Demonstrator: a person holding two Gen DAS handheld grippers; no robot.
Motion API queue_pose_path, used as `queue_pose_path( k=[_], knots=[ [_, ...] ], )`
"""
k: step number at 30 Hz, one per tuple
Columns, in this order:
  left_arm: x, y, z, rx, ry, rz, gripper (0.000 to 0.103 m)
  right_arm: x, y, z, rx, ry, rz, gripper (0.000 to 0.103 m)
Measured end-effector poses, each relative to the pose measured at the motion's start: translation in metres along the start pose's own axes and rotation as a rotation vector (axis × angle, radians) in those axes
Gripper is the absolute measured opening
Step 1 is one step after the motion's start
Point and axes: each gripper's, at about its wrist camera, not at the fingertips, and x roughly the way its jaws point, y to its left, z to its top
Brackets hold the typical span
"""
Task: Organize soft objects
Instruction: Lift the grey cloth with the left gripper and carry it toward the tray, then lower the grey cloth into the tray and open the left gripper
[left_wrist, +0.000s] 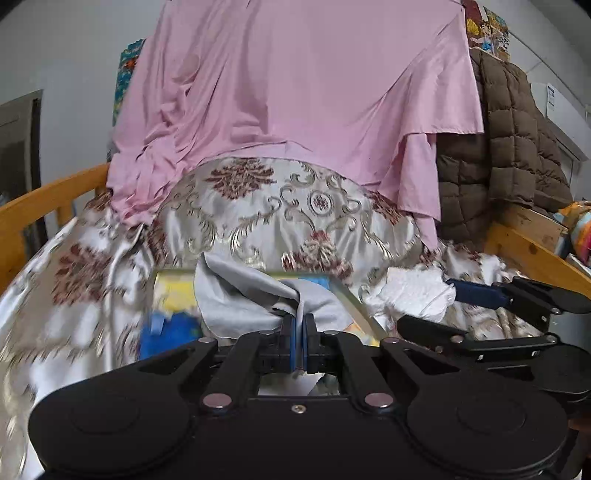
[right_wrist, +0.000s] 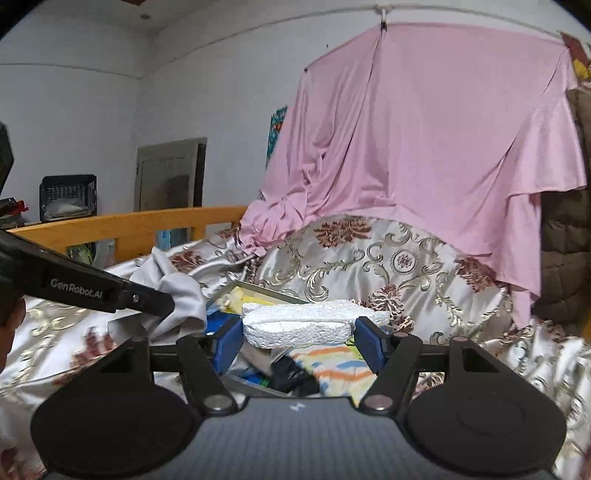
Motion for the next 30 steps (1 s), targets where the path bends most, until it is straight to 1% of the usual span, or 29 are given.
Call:
queue_pose_path(
  k=[3,6,9,11,15,19,24,30],
  knots=[
    [0.038,0.014,0.009,-0.032,0.000,-0.002,0.003,0.043,-0.011,0.003,-0.010,0.025,-0.009,0.070],
    [0.066,0.021,0.012,-0.033,0.022,0.000,0.003,0.079,-0.019,0.002,-0.014,0.045,-0.043,0.070],
    [0.091,0.026,0.014,-0.037,0.077,0.012,0.003,0.106,-0.025,0.000,-0.030,0.072,-0.066,0.070],
    [0.107,0.031,0.014,-0.042,0.125,0.006,0.003,0.122,-0.031,-0.001,0.001,0.110,-0.062,0.070],
    [0.129,0.040,0.010,-0.045,0.164,0.003,0.003,0.153,-0.040,-0.003,0.057,0.176,-0.059,0.070],
    [0.143,0.052,0.002,-0.067,0.146,0.011,0.004,0.179,-0.049,-0.007,0.114,0.231,-0.075,0.070],
    [0.158,0.067,-0.012,-0.119,0.156,0.021,0.005,0.204,-0.057,-0.014,0.169,0.296,-0.096,0.071],
    [0.169,0.070,-0.025,-0.148,0.181,0.007,0.008,0.220,-0.065,-0.021,0.214,0.333,-0.108,0.071]
  ],
)
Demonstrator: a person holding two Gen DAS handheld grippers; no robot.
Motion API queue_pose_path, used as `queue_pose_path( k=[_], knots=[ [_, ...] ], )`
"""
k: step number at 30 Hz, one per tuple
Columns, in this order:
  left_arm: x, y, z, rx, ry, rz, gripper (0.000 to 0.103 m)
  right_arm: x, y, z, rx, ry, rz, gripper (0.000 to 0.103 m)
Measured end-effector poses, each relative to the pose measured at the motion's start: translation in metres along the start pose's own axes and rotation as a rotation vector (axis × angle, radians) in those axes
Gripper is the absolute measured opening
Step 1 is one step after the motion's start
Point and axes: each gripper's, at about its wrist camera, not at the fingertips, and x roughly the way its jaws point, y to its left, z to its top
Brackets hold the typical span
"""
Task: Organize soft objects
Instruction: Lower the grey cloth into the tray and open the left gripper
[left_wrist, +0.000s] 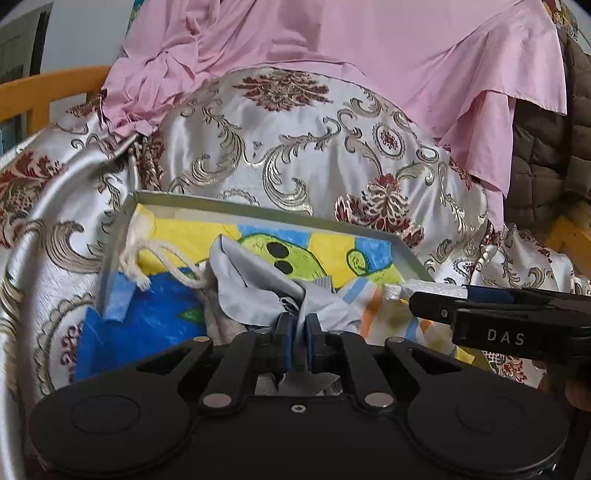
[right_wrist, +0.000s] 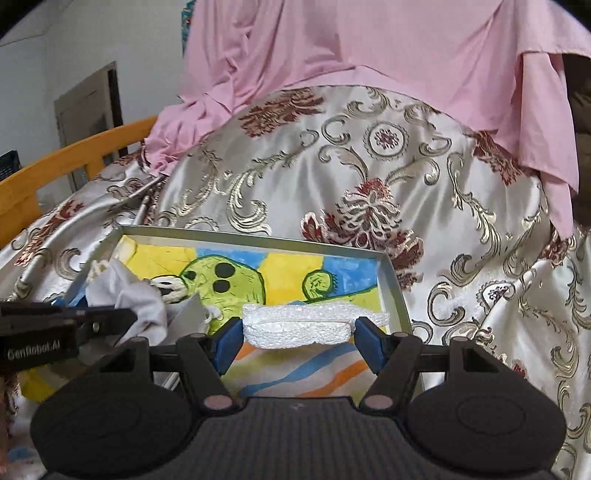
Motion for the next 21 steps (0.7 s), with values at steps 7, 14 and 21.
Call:
queue_pose_path(
  k=[7,14,21],
  knots=[
    [0.000,-0.005,-0.004,-0.007,-0.001,-0.005,0.013,0.009,-0.001,-0.009,0.002,0.031,0.002,0.071],
    [-0.010,-0.010,-0.006,-0.002,-0.008,0.011,0.034,0.006,-0.003,-0.016,0.016,0.044,0.013,0.072],
    [-0.044,-0.019,-0.014,0.009,-0.066,0.019,0.062,-0.015,-0.001,-0.019,0.005,0.012,0.020,0.084]
  ],
)
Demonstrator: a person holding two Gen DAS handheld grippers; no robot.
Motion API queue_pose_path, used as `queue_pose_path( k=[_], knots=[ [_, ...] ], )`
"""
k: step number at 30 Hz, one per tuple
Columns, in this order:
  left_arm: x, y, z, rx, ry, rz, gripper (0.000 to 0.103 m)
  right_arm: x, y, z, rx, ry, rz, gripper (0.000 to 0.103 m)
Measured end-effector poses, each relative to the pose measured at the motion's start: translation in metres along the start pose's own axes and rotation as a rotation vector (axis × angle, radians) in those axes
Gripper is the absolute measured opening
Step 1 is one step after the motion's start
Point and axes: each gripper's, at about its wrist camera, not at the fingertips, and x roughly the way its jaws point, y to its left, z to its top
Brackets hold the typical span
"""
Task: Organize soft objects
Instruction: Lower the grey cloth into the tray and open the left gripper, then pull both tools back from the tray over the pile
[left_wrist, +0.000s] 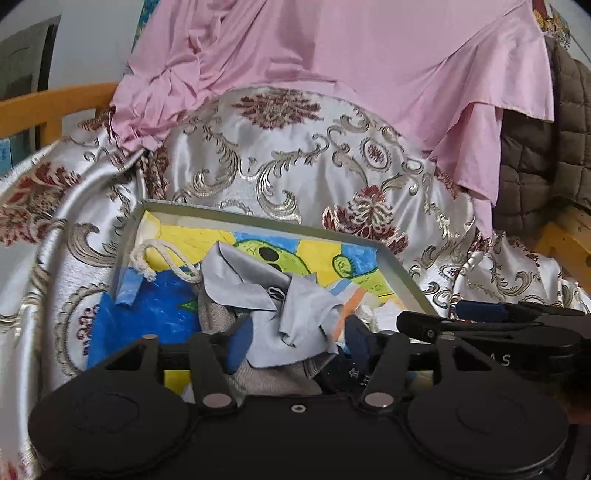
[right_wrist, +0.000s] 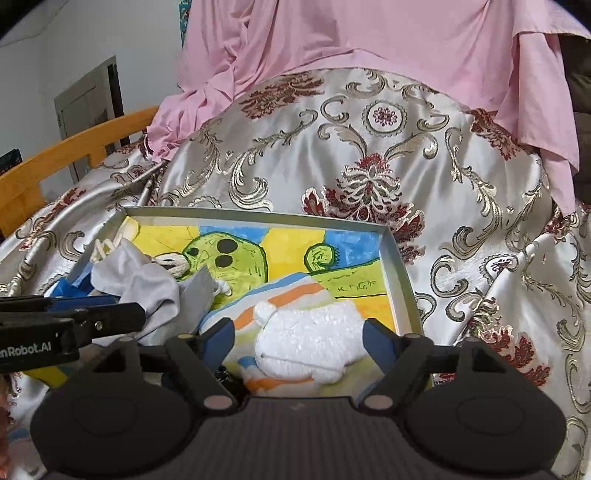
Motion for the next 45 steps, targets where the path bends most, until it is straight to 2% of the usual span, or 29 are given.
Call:
queue_pose_path(
  k=[3,15,19,26,31,38,45],
  knots=[
    [-0.019,-0.005,0.001,0.016,-0.037,0.015,0.073,-0.017,0.002,0.000,-0.009,-0.031,-0.001,0.088],
    [-0.131,-0.027,0.002,0.052,-0.182,0.065,0.095,-0.115,0.008,0.004,-0.030,-0.198,-0.012,0.103],
    [-0.180,-0.038,-0.002,0.064,-0.222,0.076,0.101,-0.158,0.016,0.001,-0.058,-0.248,-0.018,0.103],
    [-0.268,-0.060,-0.023,0.071,-0.309,0.065,0.102,-0.244,0.029,-0.010,-0.065,-0.326,-0.026,0.103],
    [-0.316,-0.073,-0.048,0.087,-0.358,0.072,0.102,-0.299,0.043,-0.033,-0.111,-0.377,-0.046,0.103],
    [-0.348,-0.079,-0.100,0.096,-0.362,0.102,0.102,-0.357,0.056,-0.088,-0.139,-0.415,-0.082,0.103],
    [-0.348,-0.073,-0.144,0.128,-0.253,0.053,0.102,-0.383,0.064,-0.140,-0.096,-0.358,-0.117,0.103]
  ],
)
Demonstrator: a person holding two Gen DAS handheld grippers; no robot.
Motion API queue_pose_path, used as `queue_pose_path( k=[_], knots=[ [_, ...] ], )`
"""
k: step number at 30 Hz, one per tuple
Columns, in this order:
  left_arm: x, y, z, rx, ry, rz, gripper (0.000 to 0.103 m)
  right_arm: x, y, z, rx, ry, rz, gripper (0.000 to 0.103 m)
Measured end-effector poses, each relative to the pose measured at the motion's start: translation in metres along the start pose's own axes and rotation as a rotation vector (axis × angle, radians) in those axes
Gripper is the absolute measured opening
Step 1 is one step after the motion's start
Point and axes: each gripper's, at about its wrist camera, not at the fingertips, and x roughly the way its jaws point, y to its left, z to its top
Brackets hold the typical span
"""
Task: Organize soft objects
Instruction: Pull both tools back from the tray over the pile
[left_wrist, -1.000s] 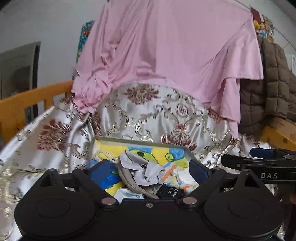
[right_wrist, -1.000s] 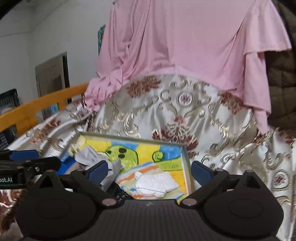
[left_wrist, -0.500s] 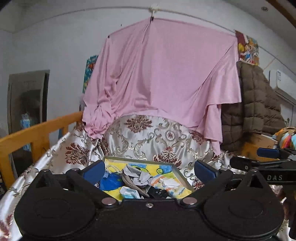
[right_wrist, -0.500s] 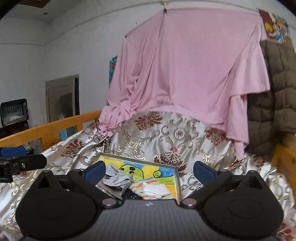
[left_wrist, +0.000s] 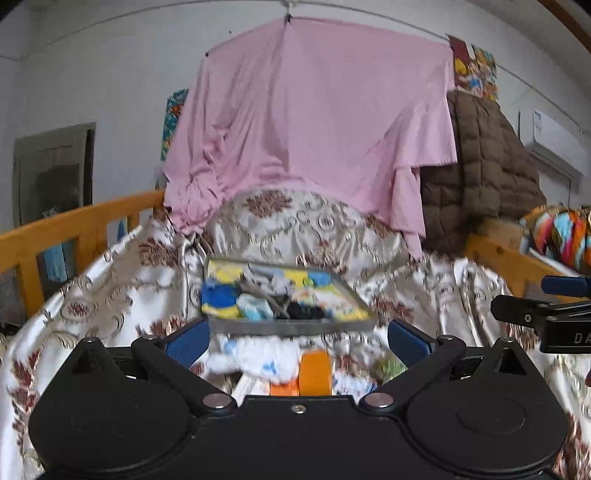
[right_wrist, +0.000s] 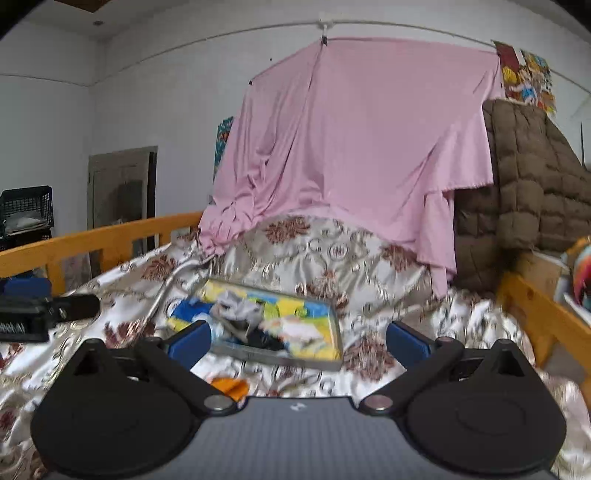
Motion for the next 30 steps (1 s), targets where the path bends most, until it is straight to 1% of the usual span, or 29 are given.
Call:
queue_pose_path(
  k=[5,9,15,18,21,24,28,30],
  knots=[
    [-0.002,0.012,-0.015,-0.023,0.027,0.012,0.102,-0.015,0.007,-0.026,-0.004,0.037,-0.031,0.103],
    [-0.002,0.019,-0.025,-0.023,0.043,0.021,0.102,-0.021,0.009,-0.044,-0.004,0.067,-0.050,0.103],
    [0.003,0.026,-0.037,-0.013,0.073,0.017,0.102,-0.018,0.008,-0.069,0.029,0.111,-0.074,0.103],
    [0.005,0.029,-0.045,-0.016,0.116,0.016,0.102,-0.015,0.008,-0.081,0.042,0.140,-0.082,0.103],
    [0.005,0.032,-0.054,-0.014,0.152,0.019,0.102,-0.011,0.009,-0.090,0.050,0.173,-0.075,0.103],
    [0.006,0.036,-0.059,-0.012,0.171,0.029,0.102,-0.011,0.013,-0.094,0.032,0.182,-0.069,0.103],
    [0.007,0.041,-0.063,-0.013,0.185,0.044,0.102,-0.010,0.016,-0.100,0.025,0.196,-0.062,0.103],
    [0.006,0.043,-0.065,0.004,0.190,0.046,0.102,-0.009,0.017,-0.105,0.023,0.205,-0.057,0.103]
  ],
)
